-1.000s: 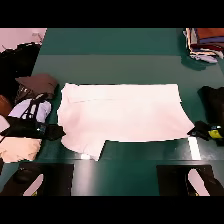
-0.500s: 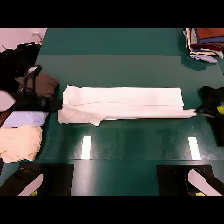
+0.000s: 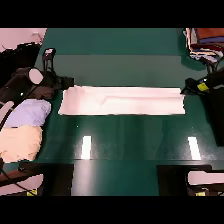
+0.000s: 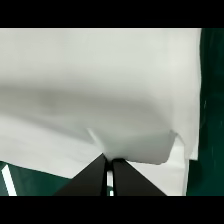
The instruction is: Fold the shirts.
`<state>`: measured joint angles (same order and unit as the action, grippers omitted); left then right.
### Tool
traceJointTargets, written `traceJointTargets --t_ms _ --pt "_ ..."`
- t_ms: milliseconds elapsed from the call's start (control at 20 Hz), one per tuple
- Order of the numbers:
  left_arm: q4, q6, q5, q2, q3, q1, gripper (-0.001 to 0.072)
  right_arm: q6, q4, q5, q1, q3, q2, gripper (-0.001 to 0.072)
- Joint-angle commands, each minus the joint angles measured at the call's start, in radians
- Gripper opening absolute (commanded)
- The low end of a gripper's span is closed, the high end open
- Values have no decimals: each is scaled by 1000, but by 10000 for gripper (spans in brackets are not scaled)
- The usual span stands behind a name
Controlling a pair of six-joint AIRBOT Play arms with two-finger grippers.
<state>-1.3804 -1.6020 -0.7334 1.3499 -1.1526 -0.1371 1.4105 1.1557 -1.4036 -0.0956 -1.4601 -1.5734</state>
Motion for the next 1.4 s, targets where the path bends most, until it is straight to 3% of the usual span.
traceJointTargets --t_ms 0,50,250,300,350,400,500,850,1000,1050,1100,1150,1350 --pt "0 5 60 64 -47 1 395 -3 -103 5 -8 -118 -114 309" --pt "-1 5 47 64 -55 1 625 -12 -143 4 -20 -133 -123 401" --pt "2 10 -165 63 -135 0 599 -96 -192 -102 -111 -114 -114 401" --pt "11 20 -200 62 -142 0 481 -104 -187 -110 -140 -81 -103 401" --pt "30 36 -228 62 -142 0 129 -118 -187 -107 -170 -40 -92 401" --pt "55 39 -244 64 -142 -3 34 -126 -187 -98 -200 5 -85 401" --pt "128 40 -245 64 -142 -14 34 -131 -189 -71 -254 85 -84 480" --pt "192 37 -183 82 -142 -156 24 -182 -280 -27 -251 171 -190 477" --pt "211 3 -158 124 -142 -204 24 -182 -282 -24 -175 113 -234 423" --pt "256 5 -129 144 -143 -214 24 -183 -281 -26 -155 93 -240 273" --pt "292 6 -107 164 -150 -223 24 -192 -282 -26 -136 73 -238 47" --pt "317 6 -93 193 -167 -230 23 -200 -282 -39 -121 46 -236 17" --pt "377 13 -113 326 -280 -256 23 -223 -310 -119 -83 -68 -158 16"
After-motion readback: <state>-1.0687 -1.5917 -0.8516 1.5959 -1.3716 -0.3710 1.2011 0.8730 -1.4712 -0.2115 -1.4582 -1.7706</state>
